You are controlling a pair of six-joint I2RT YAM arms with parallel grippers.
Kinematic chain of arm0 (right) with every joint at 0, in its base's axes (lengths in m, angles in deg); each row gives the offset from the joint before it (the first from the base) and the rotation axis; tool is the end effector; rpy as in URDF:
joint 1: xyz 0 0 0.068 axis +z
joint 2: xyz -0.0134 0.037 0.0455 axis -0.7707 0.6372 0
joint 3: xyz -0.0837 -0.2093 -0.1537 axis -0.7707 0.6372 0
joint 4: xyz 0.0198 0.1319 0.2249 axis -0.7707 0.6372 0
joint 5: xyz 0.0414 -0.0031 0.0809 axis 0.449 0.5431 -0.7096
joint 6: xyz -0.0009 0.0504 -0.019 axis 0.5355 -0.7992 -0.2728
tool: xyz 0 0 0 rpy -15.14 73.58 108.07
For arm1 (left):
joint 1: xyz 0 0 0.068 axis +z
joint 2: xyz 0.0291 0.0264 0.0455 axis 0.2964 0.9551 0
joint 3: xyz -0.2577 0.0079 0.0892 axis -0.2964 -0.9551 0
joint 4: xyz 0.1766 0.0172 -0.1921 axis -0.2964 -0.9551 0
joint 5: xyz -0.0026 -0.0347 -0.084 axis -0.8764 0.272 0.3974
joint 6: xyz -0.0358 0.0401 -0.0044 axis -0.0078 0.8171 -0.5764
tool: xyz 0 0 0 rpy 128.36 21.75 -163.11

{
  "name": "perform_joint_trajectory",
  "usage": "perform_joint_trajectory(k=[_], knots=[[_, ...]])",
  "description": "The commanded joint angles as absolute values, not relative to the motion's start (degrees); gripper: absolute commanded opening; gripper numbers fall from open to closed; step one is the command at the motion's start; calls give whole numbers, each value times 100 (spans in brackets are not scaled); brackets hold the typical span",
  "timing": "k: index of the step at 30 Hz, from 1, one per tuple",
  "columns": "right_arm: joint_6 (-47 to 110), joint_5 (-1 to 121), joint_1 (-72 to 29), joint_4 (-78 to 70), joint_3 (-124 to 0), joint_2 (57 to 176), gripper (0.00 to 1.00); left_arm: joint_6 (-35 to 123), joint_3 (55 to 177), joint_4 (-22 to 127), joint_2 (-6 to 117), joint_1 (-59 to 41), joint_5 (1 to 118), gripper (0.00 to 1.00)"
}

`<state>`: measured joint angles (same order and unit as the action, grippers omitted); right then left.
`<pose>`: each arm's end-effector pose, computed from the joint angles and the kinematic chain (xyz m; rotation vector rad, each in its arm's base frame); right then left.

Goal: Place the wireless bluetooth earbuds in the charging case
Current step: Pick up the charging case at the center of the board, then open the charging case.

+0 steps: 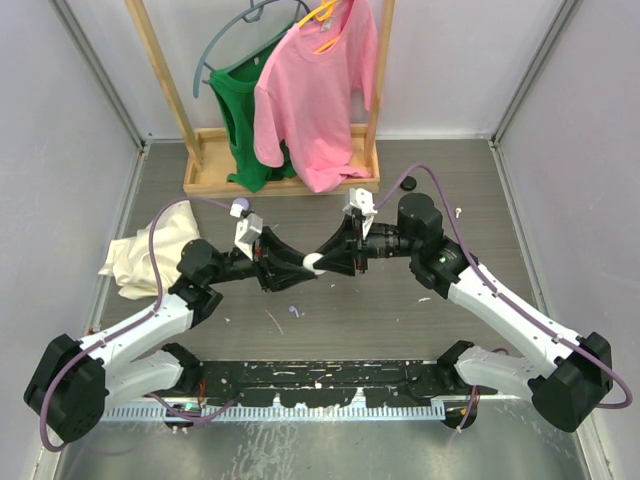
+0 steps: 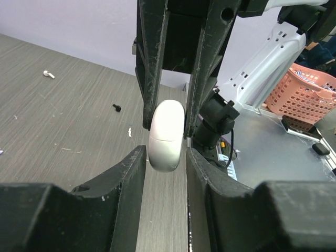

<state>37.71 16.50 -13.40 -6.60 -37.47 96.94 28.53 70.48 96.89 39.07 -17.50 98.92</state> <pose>0.1756 0.1669 0.3475 -1.1855 1.3786 1.2228 0.1637 -0.1458 0.2858 0.8632 1.3004 -1.4224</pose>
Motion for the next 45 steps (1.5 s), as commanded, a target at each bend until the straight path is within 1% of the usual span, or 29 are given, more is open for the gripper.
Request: perform_joint_trajectory(k=[1, 10, 12, 16, 18, 21, 22, 26, 27, 34, 40, 45], knots=[[3763, 1370, -1353, -1065, -3965, 9755, 4, 2697, 7098, 10212, 3934, -1734, 10073, 37], [3840, 1144, -1355, -1066, -4013, 9866, 4, 2484, 7158, 10465, 4047, -1818, 10318, 31], [3887, 1142, -1351, -1021, -4026, 9860, 4, 2488, 7147, 10465, 4055, -1817, 10335, 27], [3934, 1136, -1351, -951, -4052, 9844, 5, 2511, 7155, 10444, 4064, -1824, 10420, 17], [3944, 1144, -1351, -925, -4059, 9838, 11, 2564, 7152, 10410, 4060, -1829, 10443, 12], [3984, 1264, -1351, -728, -4139, 9819, 35, 2716, 7162, 10234, 4019, -1835, 10412, 7], [4002, 1343, -1355, -628, -4175, 9793, 41, 2801, 7169, 10120, 4006, -1834, 10363, 4], [4070, 1650, -1353, -371, -4261, 9600, 60, 3332, 7168, 9434, 3850, -1834, 10035, 1], [4073, 1695, -1355, -352, -4255, 9522, 63, 3455, 7142, 9319, 3799, -1831, 9907, 0], [3980, 2001, -1351, -400, -3994, 9319, 77, 3854, 6717, 9596, 3471, -1884, 9217, 0], [3659, 1964, -1293, -993, -3644, 9450, 80, 3986, 6618, 9745, 3426, -1938, 9180, 0], [3634, 2015, -1211, -1220, -3495, 9563, 81, 3988, 6548, 9845, 3327, -1950, 9067, 0]])
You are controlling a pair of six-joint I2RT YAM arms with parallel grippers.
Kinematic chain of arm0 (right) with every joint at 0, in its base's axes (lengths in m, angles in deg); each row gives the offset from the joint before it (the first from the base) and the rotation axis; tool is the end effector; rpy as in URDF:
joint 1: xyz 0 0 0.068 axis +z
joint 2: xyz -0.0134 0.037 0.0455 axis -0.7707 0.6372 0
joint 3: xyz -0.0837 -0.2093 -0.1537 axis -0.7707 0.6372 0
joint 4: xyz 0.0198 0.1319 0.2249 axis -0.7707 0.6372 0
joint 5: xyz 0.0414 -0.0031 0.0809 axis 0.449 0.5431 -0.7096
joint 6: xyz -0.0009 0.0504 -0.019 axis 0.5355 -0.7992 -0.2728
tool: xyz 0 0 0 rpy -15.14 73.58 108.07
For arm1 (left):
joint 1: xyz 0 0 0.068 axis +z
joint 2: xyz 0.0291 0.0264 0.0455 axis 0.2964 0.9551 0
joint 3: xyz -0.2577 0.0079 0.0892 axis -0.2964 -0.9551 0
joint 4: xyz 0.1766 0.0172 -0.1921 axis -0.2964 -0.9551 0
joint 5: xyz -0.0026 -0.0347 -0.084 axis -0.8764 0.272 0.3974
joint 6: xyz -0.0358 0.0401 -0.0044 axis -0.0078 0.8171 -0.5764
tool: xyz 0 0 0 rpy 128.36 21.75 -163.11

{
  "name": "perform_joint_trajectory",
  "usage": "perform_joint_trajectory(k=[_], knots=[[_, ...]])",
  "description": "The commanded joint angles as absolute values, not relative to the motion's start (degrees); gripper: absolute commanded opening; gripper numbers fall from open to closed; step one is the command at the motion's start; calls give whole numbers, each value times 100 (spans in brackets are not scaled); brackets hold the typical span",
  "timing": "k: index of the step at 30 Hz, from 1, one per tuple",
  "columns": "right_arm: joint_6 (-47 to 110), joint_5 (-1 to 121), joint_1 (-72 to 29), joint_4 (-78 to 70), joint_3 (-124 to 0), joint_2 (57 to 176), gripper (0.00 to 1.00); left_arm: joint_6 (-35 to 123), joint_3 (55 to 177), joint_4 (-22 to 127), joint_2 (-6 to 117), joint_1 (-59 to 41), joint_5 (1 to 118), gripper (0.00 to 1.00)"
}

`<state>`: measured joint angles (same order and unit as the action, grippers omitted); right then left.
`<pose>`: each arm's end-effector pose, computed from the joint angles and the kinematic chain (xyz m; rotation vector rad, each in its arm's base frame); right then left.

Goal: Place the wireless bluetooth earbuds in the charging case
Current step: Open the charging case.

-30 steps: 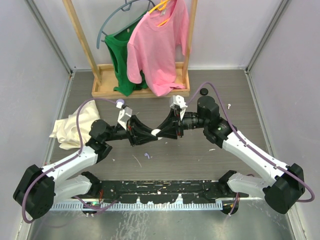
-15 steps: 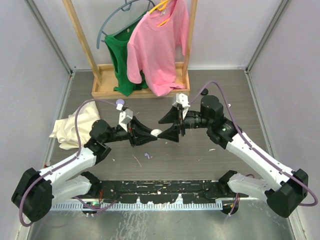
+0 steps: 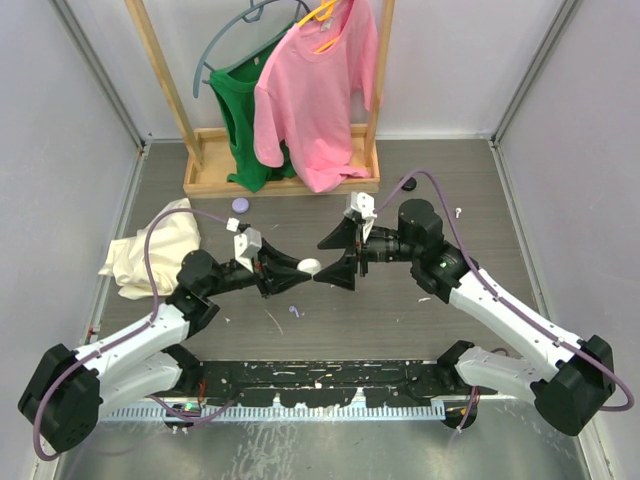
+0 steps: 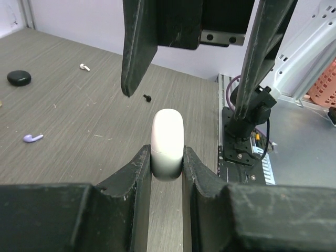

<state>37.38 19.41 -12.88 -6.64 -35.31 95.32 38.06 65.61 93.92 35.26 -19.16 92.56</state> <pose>0.1708 0.1644 0.3404 -1.1547 1.4108 1.1935 0.1515 -0.1411 0.2656 0.8676 1.2954 -1.2613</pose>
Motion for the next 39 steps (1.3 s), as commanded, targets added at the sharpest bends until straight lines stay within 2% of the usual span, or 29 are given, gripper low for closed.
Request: perform_joint_trajectory(k=[1, 9, 12, 39], knots=[[3639, 2031, -1203, -1232, -3479, 9583, 81, 3989, 6545, 9849, 3293, -1950, 9052, 0], [3714, 2242, -1203, -1199, -3536, 9753, 80, 3996, 6466, 9970, 3221, -2008, 9039, 3], [3773, 2290, -1194, -1153, -3581, 9787, 80, 3996, 6441, 9968, 3185, -2028, 8991, 1], [4065, 3144, -1206, -425, -4024, 9500, 80, 4724, 6340, 9662, 2945, -2410, 9205, 0]])
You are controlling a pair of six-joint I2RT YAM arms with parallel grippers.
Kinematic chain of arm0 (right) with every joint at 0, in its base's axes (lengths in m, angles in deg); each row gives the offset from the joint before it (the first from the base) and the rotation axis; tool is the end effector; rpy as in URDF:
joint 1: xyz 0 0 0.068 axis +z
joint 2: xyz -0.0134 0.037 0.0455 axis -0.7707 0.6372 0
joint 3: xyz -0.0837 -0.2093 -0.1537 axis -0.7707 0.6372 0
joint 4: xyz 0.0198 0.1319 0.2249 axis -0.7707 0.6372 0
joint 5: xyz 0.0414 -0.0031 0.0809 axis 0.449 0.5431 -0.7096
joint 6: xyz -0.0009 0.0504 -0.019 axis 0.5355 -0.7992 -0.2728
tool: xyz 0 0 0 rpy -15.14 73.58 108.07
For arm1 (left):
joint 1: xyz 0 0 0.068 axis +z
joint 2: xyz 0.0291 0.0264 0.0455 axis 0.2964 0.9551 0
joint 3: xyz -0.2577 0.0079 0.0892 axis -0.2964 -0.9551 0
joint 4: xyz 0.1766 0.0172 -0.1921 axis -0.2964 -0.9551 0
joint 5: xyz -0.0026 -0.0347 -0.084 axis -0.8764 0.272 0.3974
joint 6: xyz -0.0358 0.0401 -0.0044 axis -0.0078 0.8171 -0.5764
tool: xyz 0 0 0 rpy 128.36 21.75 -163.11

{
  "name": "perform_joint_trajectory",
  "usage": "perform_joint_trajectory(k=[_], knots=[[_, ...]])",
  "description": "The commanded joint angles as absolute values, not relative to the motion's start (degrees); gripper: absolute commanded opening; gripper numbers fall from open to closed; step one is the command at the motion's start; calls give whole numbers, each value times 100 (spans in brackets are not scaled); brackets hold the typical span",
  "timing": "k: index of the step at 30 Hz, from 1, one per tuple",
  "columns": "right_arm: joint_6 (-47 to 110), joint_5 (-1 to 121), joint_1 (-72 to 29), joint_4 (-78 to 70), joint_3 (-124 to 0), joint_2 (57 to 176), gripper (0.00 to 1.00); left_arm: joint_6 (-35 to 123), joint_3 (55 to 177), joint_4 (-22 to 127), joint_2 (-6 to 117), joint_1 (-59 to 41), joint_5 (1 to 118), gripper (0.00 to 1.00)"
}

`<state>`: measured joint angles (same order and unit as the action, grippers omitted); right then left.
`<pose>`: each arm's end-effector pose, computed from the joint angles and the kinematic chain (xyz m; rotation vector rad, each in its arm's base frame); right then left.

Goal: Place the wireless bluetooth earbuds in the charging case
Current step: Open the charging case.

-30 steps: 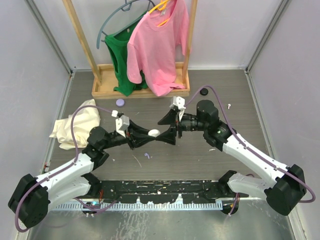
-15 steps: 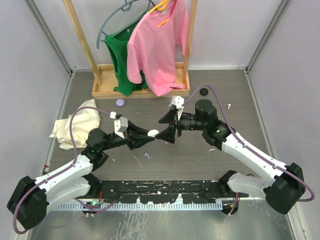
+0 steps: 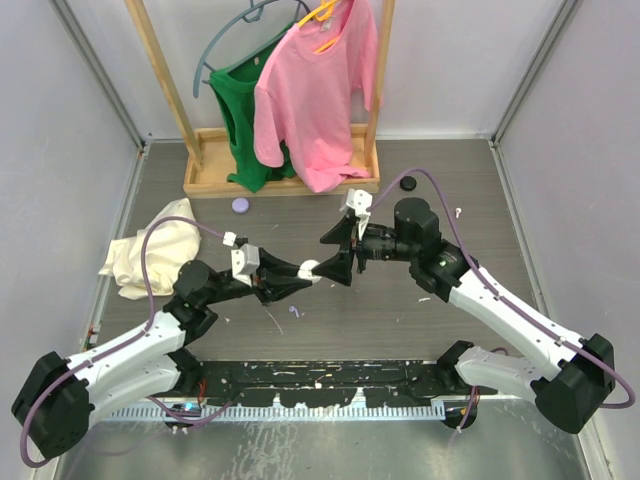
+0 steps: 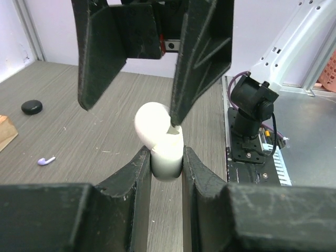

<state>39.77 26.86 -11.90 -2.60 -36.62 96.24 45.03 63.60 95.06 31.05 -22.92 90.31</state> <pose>0.1744 0.1682 0.3374 -1.1116 1.4959 1.0783 0.1327 -0.1416 0.2691 0.9388 1.1530 -1.1847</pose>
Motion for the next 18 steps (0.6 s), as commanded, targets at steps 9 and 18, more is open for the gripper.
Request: perform_joint_trajectory(k=[9, 18], knots=[[3920, 3217, -1204, -350, -4088, 9514, 80, 4789, 6290, 9561, 2907, -2456, 8941, 0], [3755, 4091, -1204, -105, -4080, 9435, 82, 4842, 5873, 9648, 2930, -2458, 7852, 0]])
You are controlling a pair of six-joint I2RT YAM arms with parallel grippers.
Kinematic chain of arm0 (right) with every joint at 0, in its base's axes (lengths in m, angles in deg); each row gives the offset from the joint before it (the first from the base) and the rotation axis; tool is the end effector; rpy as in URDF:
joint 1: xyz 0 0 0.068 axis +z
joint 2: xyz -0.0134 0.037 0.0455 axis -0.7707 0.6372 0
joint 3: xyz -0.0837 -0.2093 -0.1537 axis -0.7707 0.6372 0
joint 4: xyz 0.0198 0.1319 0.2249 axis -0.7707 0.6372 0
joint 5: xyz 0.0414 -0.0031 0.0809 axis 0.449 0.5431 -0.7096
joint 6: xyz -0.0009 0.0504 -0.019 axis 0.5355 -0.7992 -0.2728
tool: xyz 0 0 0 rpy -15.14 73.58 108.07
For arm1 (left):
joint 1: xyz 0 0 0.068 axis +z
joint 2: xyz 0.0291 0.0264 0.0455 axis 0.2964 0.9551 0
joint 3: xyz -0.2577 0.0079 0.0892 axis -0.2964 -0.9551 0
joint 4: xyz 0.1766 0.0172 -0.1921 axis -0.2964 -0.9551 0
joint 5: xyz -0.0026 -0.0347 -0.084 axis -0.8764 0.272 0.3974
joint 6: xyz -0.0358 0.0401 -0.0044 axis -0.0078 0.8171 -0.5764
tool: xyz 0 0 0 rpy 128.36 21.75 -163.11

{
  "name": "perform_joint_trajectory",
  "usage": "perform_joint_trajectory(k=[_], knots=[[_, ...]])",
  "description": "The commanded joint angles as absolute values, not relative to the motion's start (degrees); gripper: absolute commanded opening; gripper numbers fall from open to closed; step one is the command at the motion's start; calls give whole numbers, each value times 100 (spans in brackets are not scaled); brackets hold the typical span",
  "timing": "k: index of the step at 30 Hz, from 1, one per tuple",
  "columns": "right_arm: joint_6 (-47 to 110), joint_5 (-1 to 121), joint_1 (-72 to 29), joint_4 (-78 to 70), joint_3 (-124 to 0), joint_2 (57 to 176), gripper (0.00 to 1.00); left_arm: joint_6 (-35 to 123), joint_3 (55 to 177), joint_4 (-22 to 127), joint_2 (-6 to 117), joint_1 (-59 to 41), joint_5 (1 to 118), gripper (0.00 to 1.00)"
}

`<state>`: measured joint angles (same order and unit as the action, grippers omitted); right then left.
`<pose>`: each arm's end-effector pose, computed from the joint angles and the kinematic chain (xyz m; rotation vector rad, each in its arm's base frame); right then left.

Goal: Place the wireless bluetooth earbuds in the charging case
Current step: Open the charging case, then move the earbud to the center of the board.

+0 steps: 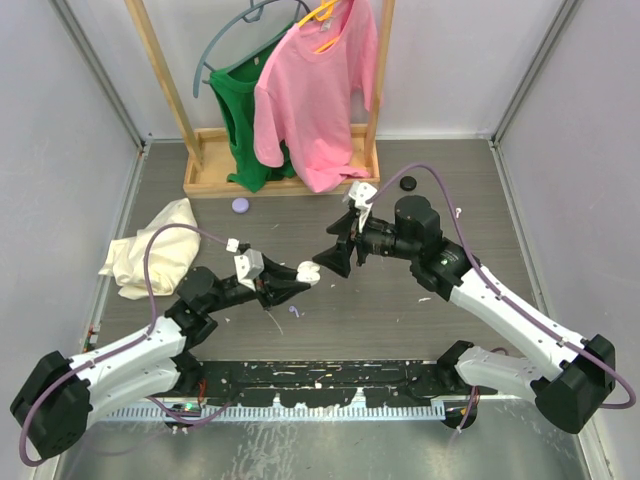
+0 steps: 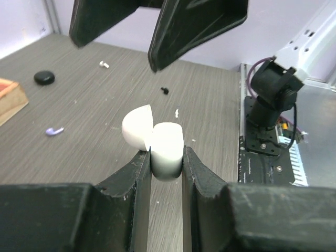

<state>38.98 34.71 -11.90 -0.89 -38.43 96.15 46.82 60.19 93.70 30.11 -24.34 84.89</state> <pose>0.1783 0.1663 0.3452 -1.0089 1.5542 0.9683 0.1285 -0.1406 0.2497 0.8987 1.2282 -1.1284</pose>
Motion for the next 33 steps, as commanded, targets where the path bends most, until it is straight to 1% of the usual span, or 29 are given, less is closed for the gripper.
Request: perform_joint_trajectory(k=[1, 7, 12, 16, 21, 28, 33], knots=[[3736, 4274, -1206, -57, -4072, 9430, 83, 4853, 5813, 9658, 2909, -2459, 7706, 0], [3672, 5590, -1215, 338, -4025, 9525, 83, 4866, 5543, 9662, 2803, -2451, 6861, 0], [3583, 6725, -1264, 656, -4053, 9939, 83, 4900, 5351, 9721, 2768, -2459, 6387, 0], [3531, 7203, -1325, 718, -4063, 10439, 82, 4949, 5319, 9712, 2761, -2459, 6339, 0], [3366, 7609, -1538, 461, -4095, 11221, 78, 5002, 5328, 9573, 2788, -2456, 6247, 0], [3099, 7385, -1902, -4, -4435, 12561, 65, 4991, 5388, 9601, 2939, -2453, 6422, 0], [2976, 7390, -2154, -359, -4665, 13215, 54, 4999, 5454, 9502, 2978, -2456, 6468, 0]])
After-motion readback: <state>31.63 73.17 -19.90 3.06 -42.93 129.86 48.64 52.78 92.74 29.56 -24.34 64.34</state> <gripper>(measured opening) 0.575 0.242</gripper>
